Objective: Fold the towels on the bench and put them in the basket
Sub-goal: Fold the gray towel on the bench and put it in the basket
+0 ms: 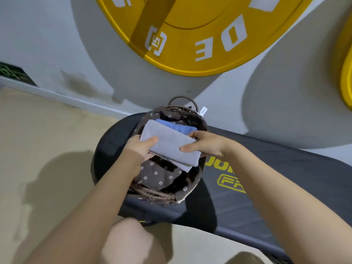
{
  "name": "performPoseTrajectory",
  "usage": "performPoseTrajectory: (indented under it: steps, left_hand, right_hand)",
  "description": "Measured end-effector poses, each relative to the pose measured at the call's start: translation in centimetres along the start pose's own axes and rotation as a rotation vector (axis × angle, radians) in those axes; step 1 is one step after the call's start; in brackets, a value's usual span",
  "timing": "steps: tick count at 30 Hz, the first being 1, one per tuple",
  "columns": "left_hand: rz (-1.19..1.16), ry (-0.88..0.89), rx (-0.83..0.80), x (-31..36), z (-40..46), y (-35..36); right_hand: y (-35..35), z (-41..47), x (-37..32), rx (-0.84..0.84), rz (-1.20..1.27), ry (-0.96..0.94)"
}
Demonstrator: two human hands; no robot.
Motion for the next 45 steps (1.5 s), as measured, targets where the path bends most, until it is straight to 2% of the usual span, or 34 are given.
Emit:
performPoseTrajectory:
  steps: [2, 3, 6, 9, 11, 13, 15, 16, 18, 19, 20, 22, 23, 24, 26, 28, 31, 34, 37, 40, 42, 45]
  left_hand:
    - [-0.073, -0.112, 0.028, -0.9, 1.6, 0.0]
    - [-0.088, -0.155, 0.047, -1.3, 2.4, 0.0]
    - [-0.08, -0.233, 0.11, -2.3, 4.2, 0.2]
    - [-0.025, -0.314, 0.114, -2.7, 5.2, 0.5]
    - [0.055, -0.301, 0.126, -2.6, 5.9, 0.4]
    - [0.165, -0.242, 0.147, -2.5, 6.5, 0.1]
    - [0.35, -0.174, 0.2, -2.3, 6.4, 0.0]
    - [0.519, -0.135, 0.244, -2.1, 6.4, 0.0]
    - [0.936, -0.066, 0.357, -1.5, 5.7, 0.5]
    - [1.145, 0.018, 0.464, -1.2, 5.2, 0.9]
    - [1.307, 0.206, 0.631, -0.6, 4.6, 1.3]
    - [1.486, 0.594, 0.828, 0.6, 2.6, 1.9]
    - [1.519, 0.664, 0.761, 0.8, 2.4, 2.0]
    - [1.505, 0.646, 0.593, 0.4, 2.8, 2.2]
    - [1.529, 0.453, 0.257, -1.2, 3.6, 2.3]
    - [1.525, 0.308, 0.118, -1.8, 3.9, 2.0]
    - [1.526, 0.163, 0.036, -2.0, 4.8, 1.9]
    - [1.677, 0.07, 0.018, -1.6, 4.1, 2.5]
    - [1.753, 0.075, 0.089, -1.1, 2.3, 3.6]
    - [1.731, 0.286, 0.283, 0.7, -1.1, 5.2]
    - [1.696, 0.316, 0.227, 1.9, -4.1, 7.1]
    - [1.82, 0.195, 0.122, 4.1, -9.2, 10.8]
  right_hand:
    - [0.7, 1.1, 0.0, 0.11, -0.095, 0.055]
    - [1.1, 1.6, 0.0, 0.14, -0.226, 0.067]
    - [2.9, 2.7, 0.4, 0.099, -0.624, 0.113]
    - [3.9, 4.0, 1.9, 0.135, -0.724, 0.18]
    - [4.3, 4.5, 2.6, 0.192, -0.754, 0.209]
    - [4.6, 4.1, 2.5, 0.272, -0.917, 0.176]
    - [4.9, 3.2, 2.0, 0.298, -1.209, 0.033]
    - [5.3, 2.9, 2.1, 0.244, -1.298, -0.083]
    - [6.1, 2.7, 2.7, 0.066, -1.282, -0.262]
    - [6.3, 2.6, 3.1, -0.004, -1.242, -0.296]
    - [6.4, 2.6, 3.3, -0.039, -1.212, -0.302]
    - [6.2, 2.6, 3.4, -0.052, -1.196, -0.266]
    - [6.2, 2.5, 3.4, -0.063, -1.206, -0.237]
    - [6.3, 2.3, 3.4, -0.085, -1.234, -0.209]
    - [6.5, 1.9, 3.6, -0.146, -1.329, -0.162]
    - [6.7, 1.6, 3.8, -0.216, -1.412, -0.113]
    - [6.6, 1.5, 3.6, -0.284, -1.439, -0.048]
    - [6.2, 1.5, 2.9, -0.303, -1.332, -0.061]
    - [3.8, 0.3, 1.7, -0.139, -1.111, -0.218]
    - [0.4, -2.6, 0.4, 0.038, -1.029, -0.351]
    - [-2.3, -5.6, -0.8, 0.063, -1.024, -0.355]
    - [-6.6, -11.3, -2.4, 0.102, -0.856, -0.23]
Point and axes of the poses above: each hand's wrist, its own z-axis towards the middle knuckle, its own y-axis out of the palm, x = y × z, the point moved 2 cm from there along z, towards the middle knuckle, and after that the axes turned 15 degrees about -y, right-handed, at the moved point
